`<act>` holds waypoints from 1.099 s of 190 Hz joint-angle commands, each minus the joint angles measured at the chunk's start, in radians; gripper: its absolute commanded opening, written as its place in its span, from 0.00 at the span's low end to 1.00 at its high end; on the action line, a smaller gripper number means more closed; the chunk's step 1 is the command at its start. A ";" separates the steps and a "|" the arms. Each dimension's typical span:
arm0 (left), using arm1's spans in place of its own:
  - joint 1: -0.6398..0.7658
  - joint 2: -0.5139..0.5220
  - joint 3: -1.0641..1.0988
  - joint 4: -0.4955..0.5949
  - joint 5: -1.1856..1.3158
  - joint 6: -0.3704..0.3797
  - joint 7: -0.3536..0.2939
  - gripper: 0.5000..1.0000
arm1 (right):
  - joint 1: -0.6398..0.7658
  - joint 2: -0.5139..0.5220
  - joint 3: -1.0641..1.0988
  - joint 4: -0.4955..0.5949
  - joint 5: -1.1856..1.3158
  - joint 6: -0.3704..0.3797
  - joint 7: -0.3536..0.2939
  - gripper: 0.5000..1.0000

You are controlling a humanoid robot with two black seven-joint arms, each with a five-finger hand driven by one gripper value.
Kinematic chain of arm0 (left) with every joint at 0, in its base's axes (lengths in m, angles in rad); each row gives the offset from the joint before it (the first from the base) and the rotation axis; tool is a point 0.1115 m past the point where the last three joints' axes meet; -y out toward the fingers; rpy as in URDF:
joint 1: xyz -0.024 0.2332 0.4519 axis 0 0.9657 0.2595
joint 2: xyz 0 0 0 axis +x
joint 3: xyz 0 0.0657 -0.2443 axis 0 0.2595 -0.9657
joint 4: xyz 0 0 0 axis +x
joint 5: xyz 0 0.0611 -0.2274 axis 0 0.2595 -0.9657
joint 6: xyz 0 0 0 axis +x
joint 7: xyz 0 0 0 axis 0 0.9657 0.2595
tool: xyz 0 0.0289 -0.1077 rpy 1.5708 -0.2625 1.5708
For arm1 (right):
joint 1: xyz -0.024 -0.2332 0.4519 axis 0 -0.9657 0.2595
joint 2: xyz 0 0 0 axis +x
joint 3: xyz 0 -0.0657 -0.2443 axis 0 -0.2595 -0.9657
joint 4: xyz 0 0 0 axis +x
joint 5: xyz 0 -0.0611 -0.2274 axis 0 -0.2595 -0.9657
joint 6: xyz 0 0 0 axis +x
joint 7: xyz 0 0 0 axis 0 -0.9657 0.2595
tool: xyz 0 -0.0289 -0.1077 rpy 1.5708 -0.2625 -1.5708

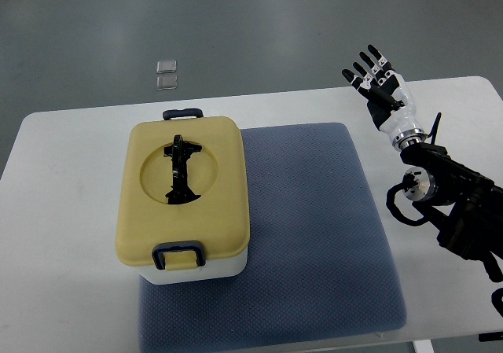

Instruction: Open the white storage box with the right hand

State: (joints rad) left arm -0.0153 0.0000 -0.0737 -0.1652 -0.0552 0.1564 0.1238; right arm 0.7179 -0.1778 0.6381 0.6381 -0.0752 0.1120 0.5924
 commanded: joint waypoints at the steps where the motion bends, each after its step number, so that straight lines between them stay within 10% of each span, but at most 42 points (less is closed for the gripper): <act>1: 0.000 0.000 0.000 0.001 0.000 0.000 0.000 1.00 | 0.000 0.000 0.000 0.000 0.000 0.000 0.000 0.86; 209: -0.003 0.000 0.000 0.012 -0.002 0.002 0.000 1.00 | 0.000 -0.002 -0.002 -0.032 0.000 -0.002 0.000 0.86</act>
State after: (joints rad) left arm -0.0184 0.0000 -0.0740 -0.1525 -0.0568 0.1581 0.1232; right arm 0.7157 -0.1766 0.6366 0.6091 -0.0759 0.1117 0.5921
